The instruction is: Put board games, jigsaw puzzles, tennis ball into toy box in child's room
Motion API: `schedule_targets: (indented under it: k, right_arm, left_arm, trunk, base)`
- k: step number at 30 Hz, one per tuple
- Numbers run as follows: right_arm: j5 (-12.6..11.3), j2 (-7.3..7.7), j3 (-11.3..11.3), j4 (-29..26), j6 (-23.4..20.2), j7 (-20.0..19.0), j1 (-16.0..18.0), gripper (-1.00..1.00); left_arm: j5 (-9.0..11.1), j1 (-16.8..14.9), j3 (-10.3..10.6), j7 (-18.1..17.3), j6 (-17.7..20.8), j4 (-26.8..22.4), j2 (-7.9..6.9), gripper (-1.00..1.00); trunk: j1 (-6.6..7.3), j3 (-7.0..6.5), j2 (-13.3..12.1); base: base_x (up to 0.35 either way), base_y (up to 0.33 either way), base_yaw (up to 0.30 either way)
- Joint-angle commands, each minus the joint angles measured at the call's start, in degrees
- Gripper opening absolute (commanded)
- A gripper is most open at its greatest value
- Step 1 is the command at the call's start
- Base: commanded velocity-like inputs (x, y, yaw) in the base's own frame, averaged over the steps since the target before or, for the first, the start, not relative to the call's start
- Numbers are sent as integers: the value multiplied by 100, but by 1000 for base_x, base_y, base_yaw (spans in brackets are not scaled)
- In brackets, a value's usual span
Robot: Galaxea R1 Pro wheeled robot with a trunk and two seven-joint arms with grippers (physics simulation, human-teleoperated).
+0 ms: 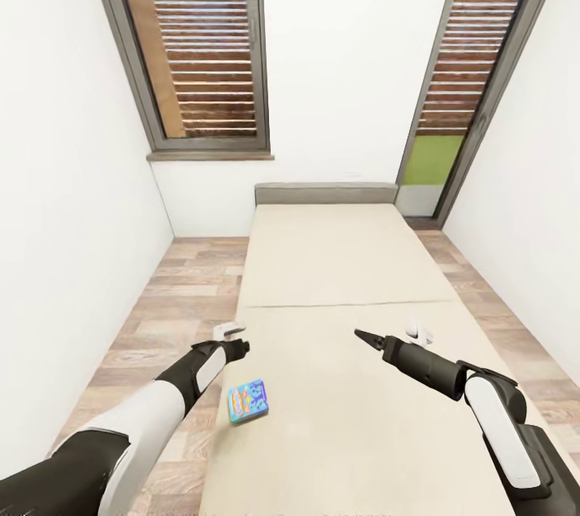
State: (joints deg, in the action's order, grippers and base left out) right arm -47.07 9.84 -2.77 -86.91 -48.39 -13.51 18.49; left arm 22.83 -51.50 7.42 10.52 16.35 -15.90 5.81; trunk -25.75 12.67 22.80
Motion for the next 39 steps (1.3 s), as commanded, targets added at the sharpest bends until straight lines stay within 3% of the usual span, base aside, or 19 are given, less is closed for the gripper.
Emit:
schedule_targets:
  k: [1,14,19,30,34,39]
  right_arm:
    - [26,2,-7,-2,-29,-38,5,100]
    - [2,39,-4,-2,-37,-46,5,100]
    - [-3,41,-4,-9,-38,-47,5,100]
    - [-10,49,-8,-40,-85,-184,5,100]
    - [-18,131,-59,-84,-249,-714,5,100]
    - [-2,256,-368,-103,-465,-2165,5,100]
  left_arm:
    - [62,-53,46,45,121,-59,-48,100]
    - [76,-885,23,62,1068,-141,-121,100]
    - [80,-1008,23,64,1319,-145,-130,100]
    - [82,-1053,23,64,1411,-152,-118,100]
    - [76,-1054,23,59,1410,-154,-116,100]
    - [73,-1055,18,56,1396,-151,-115,100]
  trunk:
    - [-3,21,12]
    - [-3,144,12]
    - [-3,191,12]
    - [-3,295,12]
    - [-3,333,12]
    - [-3,381,12]
  base:
    - [0,0,0]
    - [0,0,0]
    - [0,0,0]
    - [0,0,0]
    - [0,0,0]
    - [0,0,0]
